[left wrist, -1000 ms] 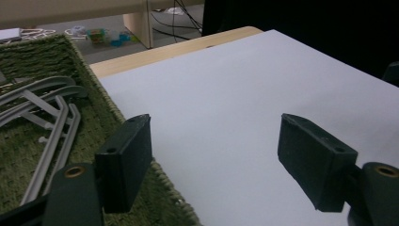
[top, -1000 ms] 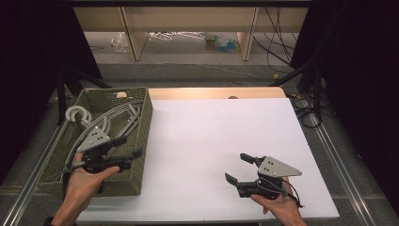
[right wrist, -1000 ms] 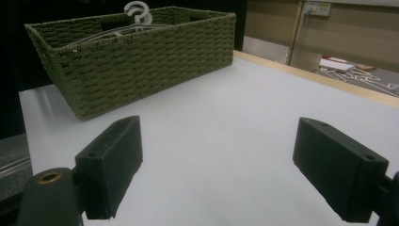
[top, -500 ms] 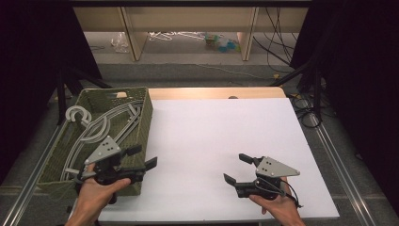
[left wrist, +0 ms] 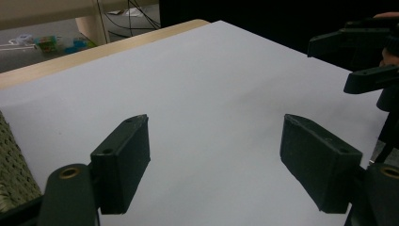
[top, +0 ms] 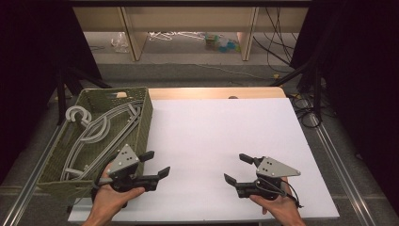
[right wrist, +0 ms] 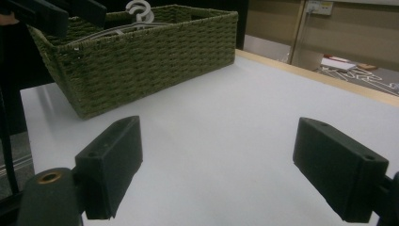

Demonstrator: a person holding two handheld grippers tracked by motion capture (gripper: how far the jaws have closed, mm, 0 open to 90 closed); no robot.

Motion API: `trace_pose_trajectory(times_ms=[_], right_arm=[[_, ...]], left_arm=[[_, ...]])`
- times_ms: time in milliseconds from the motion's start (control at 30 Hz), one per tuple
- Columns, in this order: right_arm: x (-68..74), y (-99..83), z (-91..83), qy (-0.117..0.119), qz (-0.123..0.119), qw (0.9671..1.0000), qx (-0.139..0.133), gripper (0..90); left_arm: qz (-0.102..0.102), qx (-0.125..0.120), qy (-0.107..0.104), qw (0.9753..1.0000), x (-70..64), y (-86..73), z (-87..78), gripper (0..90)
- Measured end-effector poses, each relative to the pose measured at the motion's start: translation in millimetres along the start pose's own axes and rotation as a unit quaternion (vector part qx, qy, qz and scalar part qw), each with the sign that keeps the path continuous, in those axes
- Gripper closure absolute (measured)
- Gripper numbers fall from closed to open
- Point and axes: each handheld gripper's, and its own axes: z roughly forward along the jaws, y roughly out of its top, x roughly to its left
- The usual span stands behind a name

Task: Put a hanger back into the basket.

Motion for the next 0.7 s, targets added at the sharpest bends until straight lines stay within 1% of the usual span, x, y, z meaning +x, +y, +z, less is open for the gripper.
trace_pose_trajectory(times_ms=[67, 100, 167, 200, 267, 300, 333, 367, 400, 433, 533, 567, 600, 633, 700], right_arm=[[0.3, 0.0, 0.5, 0.002, 0.001, 1.0, -0.005, 17.2], [-0.6, 0.3, 0.4, -0.004, -0.009, 0.9999, -0.011, 17.1], [0.5, 0.2, -0.2, 0.001, -0.002, 1.0, -0.007, 17.1], [0.6, 0.3, -1.0, 0.003, -0.001, 1.0, -0.003, 17.0], [1.2, -0.4, -1.0, 0.009, 0.003, 0.9999, -0.005, 16.9], [1.8, -0.9, -1.2, 0.008, 0.004, 0.9999, -0.007, 16.8], [0.5, -1.0, -1.4, 0.002, -0.01, 0.9999, -0.013, 16.7], [1.6, -1.3, -2.2, 0.004, -0.003, 1.0, -0.008, 16.3], [2.3, -1.4, -3.5, 0.006, 0.0, 1.0, 0.003, 16.2], [2.7, -2.3, -4.1, 0.007, 0.001, 1.0, 0.005, 16.3], [3.7, -4.6, -7.0, 0.002, 0.003, 0.9999, 0.011, 16.3], [4.0, -5.3, -8.3, 0.001, 0.007, 0.9999, 0.014, 16.2], [3.1, -6.1, -9.0, -0.006, 0.001, 1.0, 0.007, 16.2], [3.9, -6.4, -11.3, -0.005, 0.007, 0.9999, 0.014, 16.3], [4.5, -7.7, -12.9, -0.002, 0.013, 0.9999, 0.006, 16.3]], left_arm=[[0.001, 0.003, -0.004, 1.0, -1.9, -3.1, 2.6, 23.9], [0.0, 0.005, -0.004, 1.0, -3.0, -4.8, 3.9, 23.4], [0.001, 0.005, -0.005, 1.0, -4.8, -9.0, 6.0, 22.8], [0.0, 0.002, -0.006, 1.0, -5.5, -11.5, 7.6, 22.3], [0.002, 0.004, -0.011, 0.9999, -6.6, -16.2, 9.4, 21.3], [0.005, 0.005, -0.009, 0.9999, -7.2, -18.5, 10.0, 20.6], [0.007, 0.004, -0.01, 0.9999, -7.2, -20.9, 11.0, 20.0], [0.007, 0.008, -0.007, 0.9999, -7.6, -22.3, 10.7, 19.7], [0.001, 0.005, -0.012, 0.9999, -7.7, -24.4, 11.8, 19.7], [0.001, 0.009, -0.009, 0.9999, -8.0, -25.4, 11.6, 19.7], [-0.014, 0.007, -0.016, 0.9997, -7.4, -27.4, 11.9, 19.7], [-0.013, 0.006, -0.015, 0.9998, -7.1, -27.5, 11.8, 19.8], [-0.012, 0.004, -0.013, 0.9998, -7.1, -27.5, 11.3, 19.8], [-0.013, 0.002, -0.012, 0.9998, -7.2, -27.4, 11.0, 19.9], [-0.013, -0.002, -0.013, 0.9998, -7.0, -27.3, 10.1, 20.0]])
